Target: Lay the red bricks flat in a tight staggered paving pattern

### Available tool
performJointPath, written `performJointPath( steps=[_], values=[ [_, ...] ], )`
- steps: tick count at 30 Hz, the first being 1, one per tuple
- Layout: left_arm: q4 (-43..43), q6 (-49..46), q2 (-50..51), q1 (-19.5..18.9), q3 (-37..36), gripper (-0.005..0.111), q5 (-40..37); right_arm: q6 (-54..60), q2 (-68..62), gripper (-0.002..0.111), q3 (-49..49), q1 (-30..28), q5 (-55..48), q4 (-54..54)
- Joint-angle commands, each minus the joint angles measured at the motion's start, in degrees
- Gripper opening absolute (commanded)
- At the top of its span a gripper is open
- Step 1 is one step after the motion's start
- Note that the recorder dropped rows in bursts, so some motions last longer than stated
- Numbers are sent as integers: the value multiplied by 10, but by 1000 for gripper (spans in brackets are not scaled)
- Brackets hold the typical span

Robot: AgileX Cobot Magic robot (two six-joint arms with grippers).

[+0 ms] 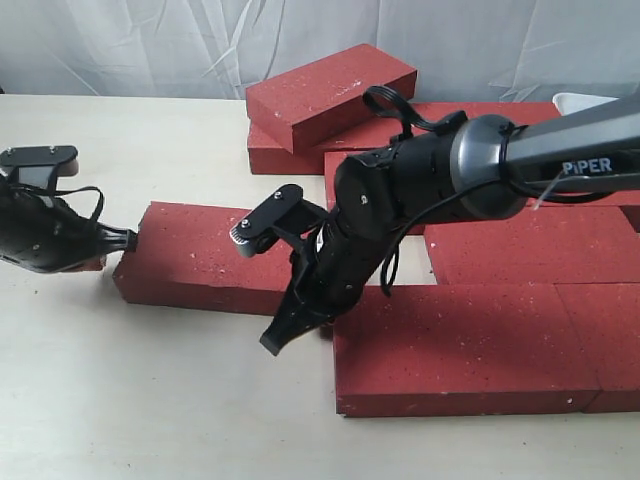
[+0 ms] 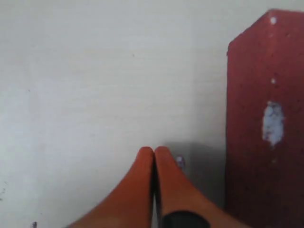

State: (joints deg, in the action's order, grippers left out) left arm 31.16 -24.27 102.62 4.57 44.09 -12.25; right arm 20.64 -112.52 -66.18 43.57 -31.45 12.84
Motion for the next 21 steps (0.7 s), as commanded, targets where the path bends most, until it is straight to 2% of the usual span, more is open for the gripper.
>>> performJointPath(
  steps=[1,4,8,18,21],
  values=[
    [8,-3,29,20,-1,0,-4,-40,0,-1,-3,-3,7,-45],
    [1,-4,33,38,-1,0,-5,-67,0,-1,-3,-3,6,-75],
    [-1,-4,33,46,-1,0,-16,-72,1,-1,-3,-3,4,-57],
    [-30,-4,29,46,-1,0,-39,-72,61,-1,-4,-3,10,-40],
    [-33,1,8,31,-1,0,-34,-72,80,-1,-4,-3,23,-41]
  ],
)
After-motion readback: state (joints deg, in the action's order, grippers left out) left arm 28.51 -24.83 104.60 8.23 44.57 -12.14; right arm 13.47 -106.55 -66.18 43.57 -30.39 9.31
